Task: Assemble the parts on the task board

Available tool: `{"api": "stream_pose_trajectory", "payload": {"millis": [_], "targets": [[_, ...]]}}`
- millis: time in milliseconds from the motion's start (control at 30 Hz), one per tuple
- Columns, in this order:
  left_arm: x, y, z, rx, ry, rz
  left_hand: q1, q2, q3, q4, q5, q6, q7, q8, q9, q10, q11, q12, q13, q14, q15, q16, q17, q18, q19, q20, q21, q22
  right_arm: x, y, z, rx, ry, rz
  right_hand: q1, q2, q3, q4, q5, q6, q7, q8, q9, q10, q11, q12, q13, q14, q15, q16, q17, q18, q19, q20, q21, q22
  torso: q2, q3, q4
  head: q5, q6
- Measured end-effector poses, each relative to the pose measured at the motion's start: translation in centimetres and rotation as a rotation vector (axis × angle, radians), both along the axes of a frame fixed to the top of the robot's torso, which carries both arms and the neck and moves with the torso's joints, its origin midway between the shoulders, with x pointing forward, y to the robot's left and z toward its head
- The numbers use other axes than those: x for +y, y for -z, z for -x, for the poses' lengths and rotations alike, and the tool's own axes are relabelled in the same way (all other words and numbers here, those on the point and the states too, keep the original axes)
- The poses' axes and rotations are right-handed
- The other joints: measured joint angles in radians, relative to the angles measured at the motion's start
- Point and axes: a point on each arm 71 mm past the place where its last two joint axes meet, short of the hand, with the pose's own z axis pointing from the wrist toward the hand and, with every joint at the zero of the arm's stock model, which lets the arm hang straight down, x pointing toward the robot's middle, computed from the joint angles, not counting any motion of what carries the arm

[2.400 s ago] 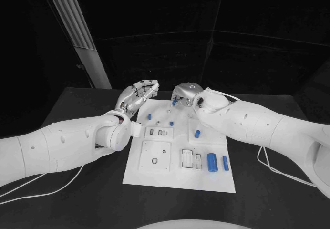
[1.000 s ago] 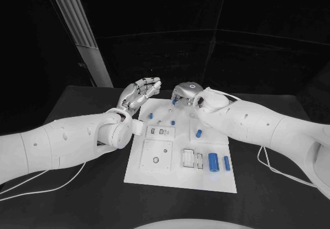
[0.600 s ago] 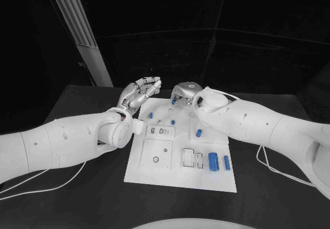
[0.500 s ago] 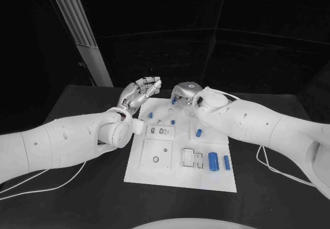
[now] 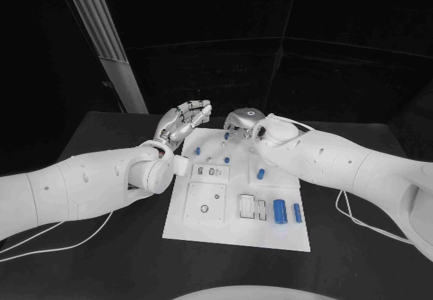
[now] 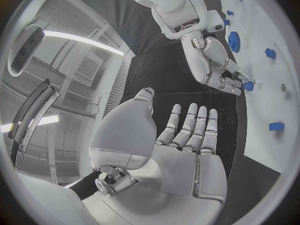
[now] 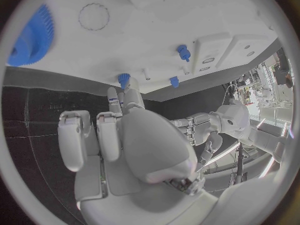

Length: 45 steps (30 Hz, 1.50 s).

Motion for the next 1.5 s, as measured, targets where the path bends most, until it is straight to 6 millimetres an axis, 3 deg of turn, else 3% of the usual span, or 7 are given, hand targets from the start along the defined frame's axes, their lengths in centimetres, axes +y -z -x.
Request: {"api": "stream_pose_trajectory", "payload": {"millis": [633,1000,1200,1300,1367,1400,1500], "targets": [[0.3,0.0,-0.3,-0.002,-0.010,-0.005,0.002,0.009,0.000,0.000,0.000,0.000,0.000,0.000,0.000,0.000,0.000,0.004,0.000,0.000,0.000,0.000,0.000,0.000,0.000,0.000,0.000,0.000,-2.3,-0.8,1.1,-0.040,-0.011,-0.097,-0.087,-0.012,0.005,0.017,0.000,-0.008,0.021,-0.002,0.009,0.008,0.013,0.032,0.011,0.000,0.014,-0.004,0.001,0.000,0.002,0.023,0.000,0.000,-0.004,-0.0002,-0.0028,0.003,0.004],[0.3,0.2,-1.0,-0.009,-0.023,-0.015,0.002,0.009,0.000,0.000,0.000,0.000,0.000,0.000,0.000,0.000,0.000,0.004,0.000,0.000,0.000,0.000,0.000,0.000,0.000,0.000,0.000,-0.001,-9.4,-3.9,4.0,-0.075,0.017,-0.349,-0.127,-0.043,-0.013,0.057,0.000,0.008,-0.022,-0.001,0.010,0.218,-0.058,0.135,0.049,0.002,-0.039,-0.021,-0.026,0.000,-0.001,-0.017,0.000,0.000,-0.025,-0.0033,-0.0236,0.005,0.003],[0.3,0.3,-1.2,-0.009,-0.024,-0.016,0.002,0.009,0.000,0.000,0.000,0.000,0.000,0.000,0.000,0.000,0.000,0.004,0.000,0.000,0.000,0.000,0.000,0.000,0.000,0.000,0.000,-0.003,-12.5,-4.1,4.4,-0.016,0.093,-0.454,-0.252,-0.077,-0.034,0.069,0.000,-0.036,-0.048,-0.013,0.003,0.265,-0.082,0.234,0.126,0.004,-0.068,-0.037,-0.058,0.000,0.000,-0.051,-0.003,0.000,-0.035,-0.0031,-0.0315,-0.005,0.000],[0.3,0.4,-1.1,-0.007,-0.024,-0.016,0.002,0.009,0.000,0.000,0.000,0.000,0.000,0.000,0.000,0.000,0.000,0.004,0.000,0.000,0.000,0.000,0.000,0.000,0.000,0.000,0.000,-0.003,-13.6,-3.9,4.2,0.018,0.127,-0.484,-0.394,-0.109,-0.014,0.068,0.011,-0.122,-0.049,-0.009,0.003,0.169,-0.098,0.434,0.315,0.004,-0.068,-0.044,-0.081,0.017,-0.003,-0.052,-0.057,0.000,-0.037,-0.0024,-0.0339,-0.014,0.001],[0.3,0.5,-1.1,-0.006,-0.023,-0.016,0.002,0.009,0.000,0.000,0.000,0.000,0.000,0.000,0.000,0.000,0.000,0.004,0.000,0.000,0.000,0.000,0.000,0.000,0.000,0.000,0.000,-0.003,-13.9,-3.8,4.1,0.032,0.139,-0.490,-0.459,-0.132,0.044,0.068,0.005,-0.147,-0.035,-0.009,0.003,0.129,-0.111,0.745,0.688,0.000,-0.060,-0.030,-0.047,0.024,-0.033,-0.048,-0.078,0.000,-0.038,-0.0023,-0.0345,-0.020,0.003],[0.3,0.5,-1.1,-0.006,-0.022,-0.015,0.002,0.009,0.000,0.000,0.000,0.000,0.000,0.000,0.000,0.000,0.000,0.004,0.000,0.000,0.000,0.000,0.000,0.000,0.000,0.000,0.000,-0.003,-14.2,-3.7,4.0,0.043,0.147,-0.490,-0.483,-0.138,0.085,0.068,0.024,-0.156,-0.051,-0.009,0.003,0.136,-0.104,1.013,0.986,0.000,-0.060,-0.017,-0.014,0.031,-0.054,-0.054,-0.091,0.000,-0.039,-0.0023,-0.0345,-0.022,0.005],[0.3,0.5,-1.1,-0.005,-0.021,-0.015,0.002,0.009,0.000,0.000,0.000,0.000,0.000,0.000,0.000,0.000,0.000,0.004,0.000,0.000,0.000,0.000,0.000,0.000,0.000,0.000,0.000,-0.003,-14.6,-3.5,3.7,0.054,0.159,-0.482,-0.517,-0.154,0.128,0.071,0.019,-0.133,-0.061,-0.009,0.006,0.333,-0.089,1.397,1.217,0.000,-0.060,0.013,0.000,0.039,-0.064,-0.050,-0.094,0.000,-0.038,-0.0022,-0.0345,-0.027,0.009]]}}
